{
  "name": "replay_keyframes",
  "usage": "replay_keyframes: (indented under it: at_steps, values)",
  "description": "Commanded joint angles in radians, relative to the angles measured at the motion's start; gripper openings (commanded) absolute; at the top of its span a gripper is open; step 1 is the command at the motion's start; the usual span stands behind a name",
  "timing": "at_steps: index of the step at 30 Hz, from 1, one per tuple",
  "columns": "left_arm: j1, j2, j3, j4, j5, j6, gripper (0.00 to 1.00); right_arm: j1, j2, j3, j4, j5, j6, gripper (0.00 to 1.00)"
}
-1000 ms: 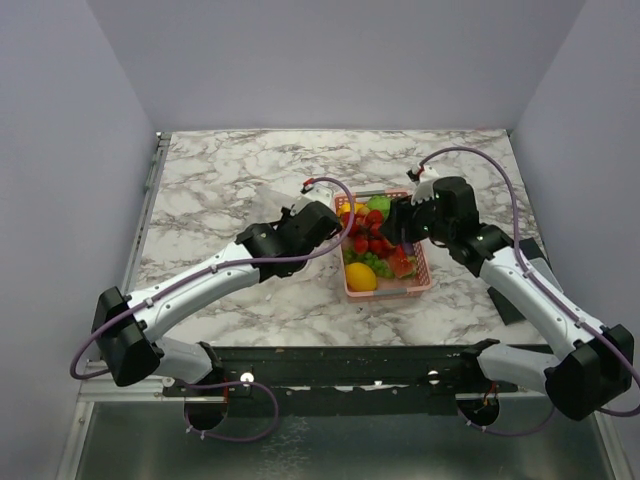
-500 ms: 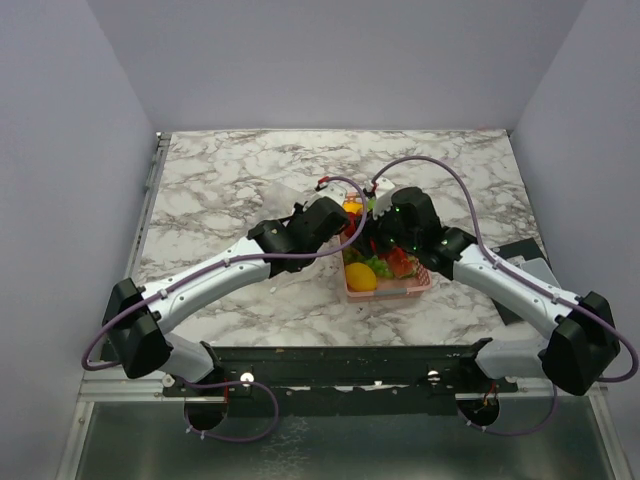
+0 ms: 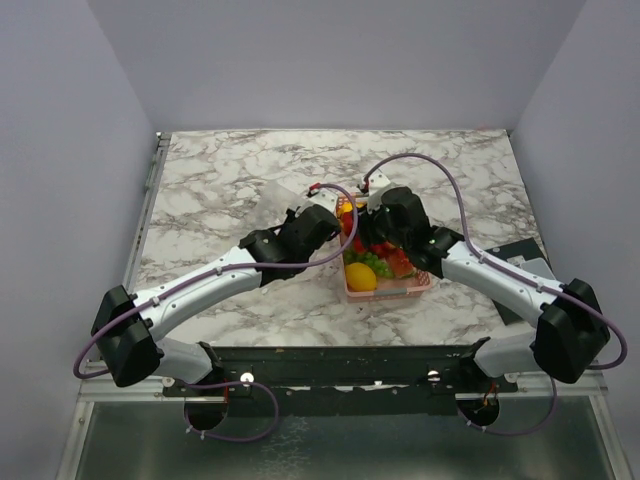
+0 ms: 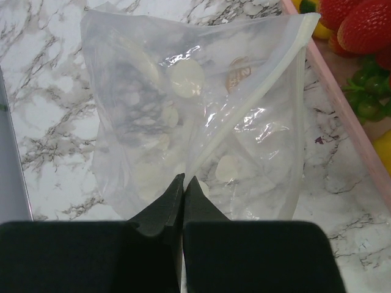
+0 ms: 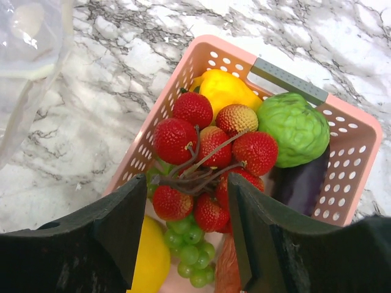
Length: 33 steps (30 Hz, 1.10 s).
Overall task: Place the food in the zip-top bag and seal the zipper
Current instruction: Pick up the fake fruit from the bin.
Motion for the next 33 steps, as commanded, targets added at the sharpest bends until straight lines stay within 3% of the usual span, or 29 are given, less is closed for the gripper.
replay_keyframes:
  at_steps: [1, 17, 26, 33]
  values:
    - [0.020, -0.026, -0.021, 0.034, 0.004, -0.003, 0.00, 0.009, 0.035, -0.017, 0.065, 0.049, -0.017, 0.59]
    - [0.042, -0.038, -0.051, 0.049, 0.030, -0.008, 0.00, 0.022, 0.095, -0.047, 0.153, 0.128, -0.020, 0.43]
    - [0.047, -0.040, -0.059, 0.052, 0.016, -0.010, 0.00, 0.025, 0.096, -0.061, 0.186, 0.171, -0.015, 0.04]
    - [0.051, -0.041, -0.065, 0.055, 0.018, -0.016, 0.00, 0.041, 0.036, -0.060, 0.178, 0.223, -0.010, 0.01]
